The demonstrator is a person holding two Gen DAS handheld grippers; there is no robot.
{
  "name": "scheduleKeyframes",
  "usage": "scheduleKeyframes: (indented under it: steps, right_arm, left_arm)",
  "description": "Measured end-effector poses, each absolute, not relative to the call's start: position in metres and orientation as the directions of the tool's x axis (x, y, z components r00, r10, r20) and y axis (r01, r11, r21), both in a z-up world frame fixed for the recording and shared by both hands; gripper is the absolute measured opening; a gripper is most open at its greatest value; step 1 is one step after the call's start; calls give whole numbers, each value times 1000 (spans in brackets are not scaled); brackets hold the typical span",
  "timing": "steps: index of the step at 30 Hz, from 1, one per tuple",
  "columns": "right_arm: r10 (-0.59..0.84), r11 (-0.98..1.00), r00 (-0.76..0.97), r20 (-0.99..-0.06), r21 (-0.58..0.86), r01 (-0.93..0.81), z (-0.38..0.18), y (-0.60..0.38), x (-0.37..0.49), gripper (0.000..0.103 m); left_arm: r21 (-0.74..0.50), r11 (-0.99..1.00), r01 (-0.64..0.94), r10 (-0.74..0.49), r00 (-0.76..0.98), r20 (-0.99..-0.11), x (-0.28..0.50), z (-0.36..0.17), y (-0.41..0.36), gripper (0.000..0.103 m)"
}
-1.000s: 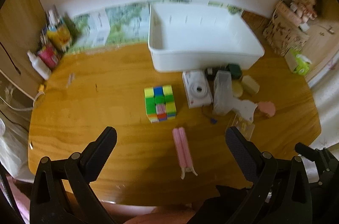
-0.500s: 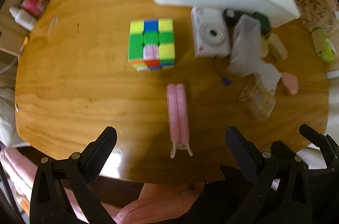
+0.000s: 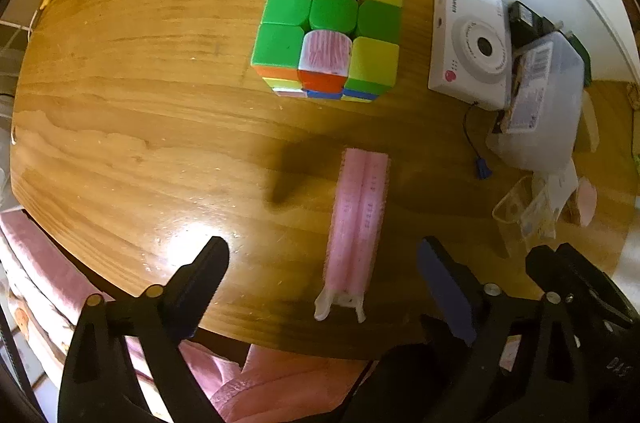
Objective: Organize rigid objects
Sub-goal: 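Grasp the pink hair curlers with the left tool while the right tool grasps the clear acrylic block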
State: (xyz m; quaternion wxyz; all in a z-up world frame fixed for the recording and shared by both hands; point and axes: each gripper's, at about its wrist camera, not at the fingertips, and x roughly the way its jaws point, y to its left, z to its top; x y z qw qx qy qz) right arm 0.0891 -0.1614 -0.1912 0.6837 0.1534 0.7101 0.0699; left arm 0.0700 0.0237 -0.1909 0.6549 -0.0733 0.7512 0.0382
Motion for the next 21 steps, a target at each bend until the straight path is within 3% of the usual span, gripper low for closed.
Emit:
scheduleKeyframes:
  steps: [6,16,21]
  right_arm:
    - [289,954,-68,-955,281,104,-198,-156,98,95]
    - [256,965,-109,-961,247,84,-209,-144,107,95]
    - [222,973,-128,-967,212,87,-217,-133,110,90]
  left_arm:
    - [-45,981,-191,-76,-162,-984,75,-194,29,76]
    - [-71,974,-217,-110,-177,-978,71,-211,51,31]
    - [-93,970,-225,-136,-181,-974,72,-210,45,29]
